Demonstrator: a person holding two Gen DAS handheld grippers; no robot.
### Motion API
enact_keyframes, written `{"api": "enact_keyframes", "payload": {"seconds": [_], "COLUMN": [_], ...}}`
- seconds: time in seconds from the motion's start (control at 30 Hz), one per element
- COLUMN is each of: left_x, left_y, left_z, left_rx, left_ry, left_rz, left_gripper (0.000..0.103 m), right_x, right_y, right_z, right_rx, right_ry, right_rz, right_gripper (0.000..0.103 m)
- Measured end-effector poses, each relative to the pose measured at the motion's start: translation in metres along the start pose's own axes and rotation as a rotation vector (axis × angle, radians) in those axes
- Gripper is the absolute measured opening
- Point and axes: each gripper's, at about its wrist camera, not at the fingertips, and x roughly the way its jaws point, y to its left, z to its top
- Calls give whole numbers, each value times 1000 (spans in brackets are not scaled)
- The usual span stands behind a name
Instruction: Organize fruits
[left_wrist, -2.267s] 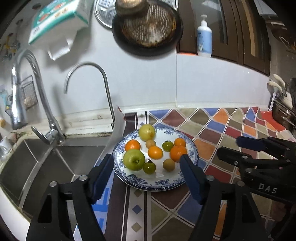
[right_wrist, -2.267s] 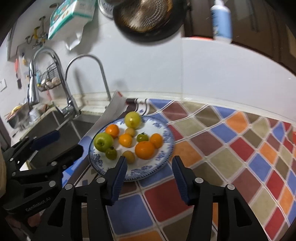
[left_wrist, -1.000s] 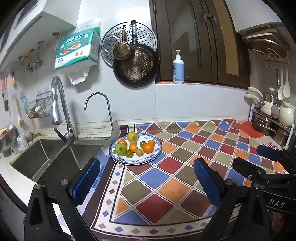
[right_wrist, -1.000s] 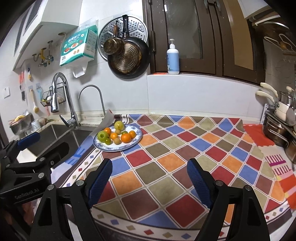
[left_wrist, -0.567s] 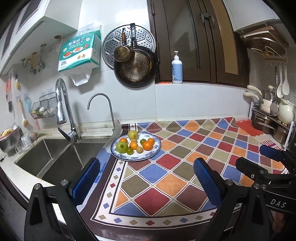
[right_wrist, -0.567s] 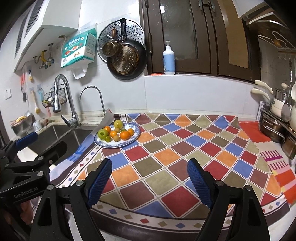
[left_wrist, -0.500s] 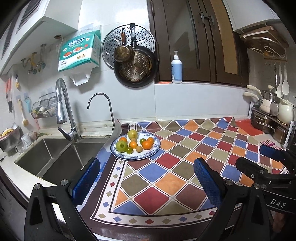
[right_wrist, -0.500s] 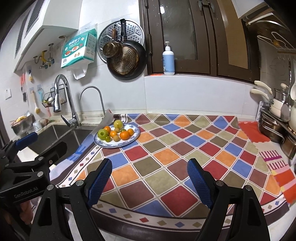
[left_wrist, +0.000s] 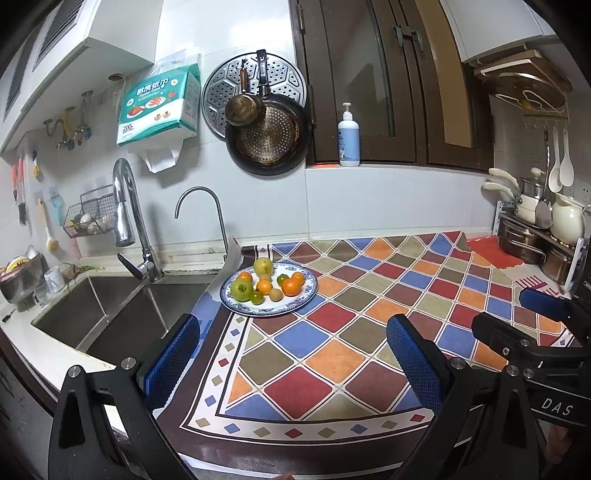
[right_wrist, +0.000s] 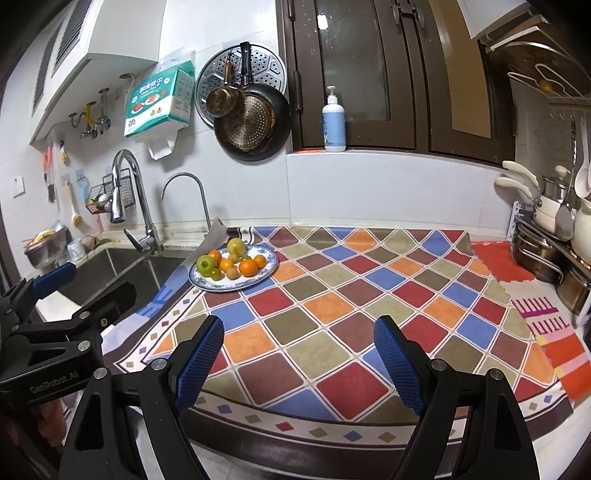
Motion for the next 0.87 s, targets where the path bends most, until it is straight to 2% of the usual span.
{"api": "enact_keyframes", "payload": {"seconds": [0.87], "left_x": [-5], "left_y": [-2], "left_z": [1], "left_rx": [0], "left_ry": [6], "left_rz": [1], "left_gripper": [103], "right_x": [-5], "right_y": [2], "right_z": [0], "right_rx": [-1], "right_ry": [3], "right_rz": [12], "right_gripper": [84]}}
